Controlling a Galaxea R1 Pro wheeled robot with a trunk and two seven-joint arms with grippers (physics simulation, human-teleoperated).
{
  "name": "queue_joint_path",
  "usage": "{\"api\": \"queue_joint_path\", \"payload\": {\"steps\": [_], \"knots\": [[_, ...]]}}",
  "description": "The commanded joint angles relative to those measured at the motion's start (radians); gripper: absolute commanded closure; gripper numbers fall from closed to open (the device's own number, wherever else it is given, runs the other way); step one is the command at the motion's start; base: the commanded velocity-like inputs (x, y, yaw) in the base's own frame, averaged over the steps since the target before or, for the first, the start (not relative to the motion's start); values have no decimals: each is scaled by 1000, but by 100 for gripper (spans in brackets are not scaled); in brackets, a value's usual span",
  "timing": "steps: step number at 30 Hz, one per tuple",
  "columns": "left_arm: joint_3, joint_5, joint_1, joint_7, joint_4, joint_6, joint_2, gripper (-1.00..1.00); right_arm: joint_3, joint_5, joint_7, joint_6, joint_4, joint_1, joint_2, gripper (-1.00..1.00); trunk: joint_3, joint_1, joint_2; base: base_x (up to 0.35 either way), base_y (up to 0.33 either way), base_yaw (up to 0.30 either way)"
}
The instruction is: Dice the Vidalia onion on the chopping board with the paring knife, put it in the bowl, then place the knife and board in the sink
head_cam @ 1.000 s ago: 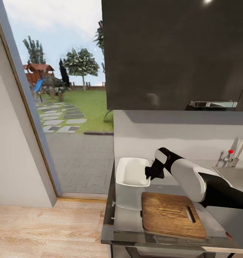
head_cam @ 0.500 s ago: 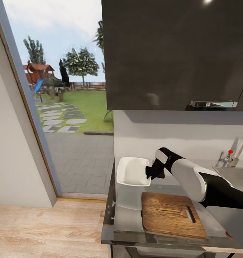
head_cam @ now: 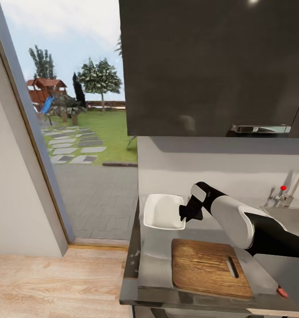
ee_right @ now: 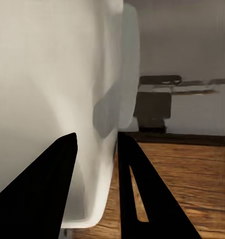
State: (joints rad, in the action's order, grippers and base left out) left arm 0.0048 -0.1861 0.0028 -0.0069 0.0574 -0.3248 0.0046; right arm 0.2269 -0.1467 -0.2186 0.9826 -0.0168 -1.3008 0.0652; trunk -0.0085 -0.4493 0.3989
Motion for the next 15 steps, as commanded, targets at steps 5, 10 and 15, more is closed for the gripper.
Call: {"api": "queue_joint_path", "payload": {"steps": [5, 10, 15], "knots": [[0, -4, 0, -1, 1, -1, 0, -100, 5, -13, -10, 2, -2, 0, 2, 100, -1, -1, 1, 68, -93, 135], [0, -4, 0, -1, 1, 0, 0, -100, 4, -13, -10, 2, -2, 0, 3, 100, -1, -1, 1, 13, -20, 230], [0, -4, 0, -1, 1, 0, 0, -100, 4, -13, -10, 3, -1, 0, 8, 100, -1, -1, 1, 2, -4, 229]]}}
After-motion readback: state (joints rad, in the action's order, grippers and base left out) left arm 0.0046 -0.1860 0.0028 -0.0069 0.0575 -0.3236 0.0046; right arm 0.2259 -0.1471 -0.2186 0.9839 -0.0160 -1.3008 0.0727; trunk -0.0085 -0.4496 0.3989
